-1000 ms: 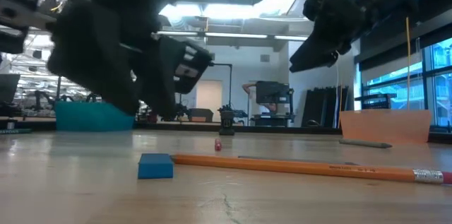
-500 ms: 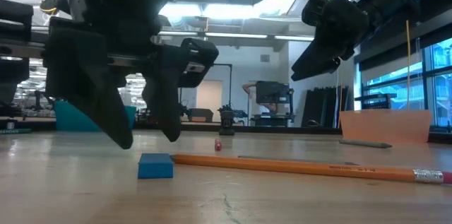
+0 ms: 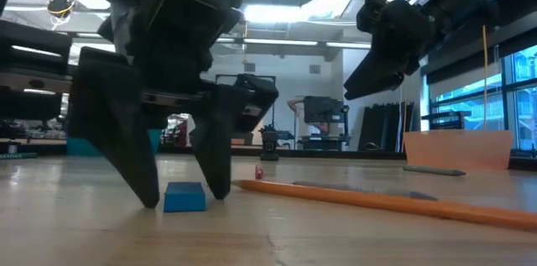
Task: Sort crayons/erasers/pens/pencils in bins
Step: Put the blue eraser into the orange bin
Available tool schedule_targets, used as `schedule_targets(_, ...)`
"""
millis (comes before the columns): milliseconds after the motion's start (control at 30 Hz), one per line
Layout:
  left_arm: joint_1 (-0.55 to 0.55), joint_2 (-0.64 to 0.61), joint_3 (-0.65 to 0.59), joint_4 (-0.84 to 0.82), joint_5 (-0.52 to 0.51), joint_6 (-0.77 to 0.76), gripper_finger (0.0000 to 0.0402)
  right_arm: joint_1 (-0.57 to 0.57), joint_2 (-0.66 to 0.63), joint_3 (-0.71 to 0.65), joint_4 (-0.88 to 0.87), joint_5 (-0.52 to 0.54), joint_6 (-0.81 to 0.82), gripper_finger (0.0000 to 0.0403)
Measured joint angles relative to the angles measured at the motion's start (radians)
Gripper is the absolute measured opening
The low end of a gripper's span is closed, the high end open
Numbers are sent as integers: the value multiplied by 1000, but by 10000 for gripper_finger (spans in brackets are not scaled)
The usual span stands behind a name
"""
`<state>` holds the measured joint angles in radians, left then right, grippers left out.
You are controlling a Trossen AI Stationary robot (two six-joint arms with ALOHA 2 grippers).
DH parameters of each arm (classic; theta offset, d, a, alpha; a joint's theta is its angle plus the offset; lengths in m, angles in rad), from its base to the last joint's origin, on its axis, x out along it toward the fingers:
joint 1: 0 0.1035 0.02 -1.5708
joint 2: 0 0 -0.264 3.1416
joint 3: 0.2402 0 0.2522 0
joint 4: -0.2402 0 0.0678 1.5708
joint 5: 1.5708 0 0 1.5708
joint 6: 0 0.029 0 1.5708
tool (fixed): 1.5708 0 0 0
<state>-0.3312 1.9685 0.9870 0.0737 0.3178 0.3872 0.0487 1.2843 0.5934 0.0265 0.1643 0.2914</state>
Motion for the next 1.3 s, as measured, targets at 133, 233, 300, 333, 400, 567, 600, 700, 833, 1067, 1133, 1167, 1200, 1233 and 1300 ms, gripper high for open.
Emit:
schedule_targets(133,11,15,35,-89,16,11,182,24,27,0,2,0,19,231)
schedule_targets(233,17,7,45,-137,11,12,170,46,45,0,1,33,19,231)
schedule_targets(300,18,6,50,-157,7,12,158,61,55,0,2,80,19,231)
schedule_targets(333,18,6,51,-162,6,13,151,68,58,0,1,100,19,231)
schedule_targets(400,18,7,52,-162,3,11,136,79,61,0,2,127,19,231)
schedule_targets(567,20,6,51,-163,-34,5,103,95,62,0,11,168,19,231)
schedule_targets(600,22,6,51,-162,-34,-2,98,95,62,0,12,168,20,231)
schedule_targets(700,27,4,50,-159,-36,-19,91,95,62,0,18,182,22,231)
schedule_targets(833,27,-3,74,-187,-46,-22,90,95,62,0,27,213,22,231)
schedule_targets(1067,35,-68,115,-250,-241,-19,90,128,62,-1,38,222,98,231)
schedule_targets(1133,32,-113,118,-259,-364,-13,90,154,62,-1,52,219,124,231)
schedule_targets(1167,31,-134,118,-275,-430,-8,90,166,62,-1,59,218,133,231)
schedule_targets(1200,33,-148,118,-280,-489,4,90,178,62,-2,73,214,150,231)
schedule_targets(1233,36,-161,118,-281,-551,13,90,188,62,-2,93,207,159,231)
schedule_targets(1300,45,-190,118,-272,-672,38,90,204,64,-2,155,208,185,231)
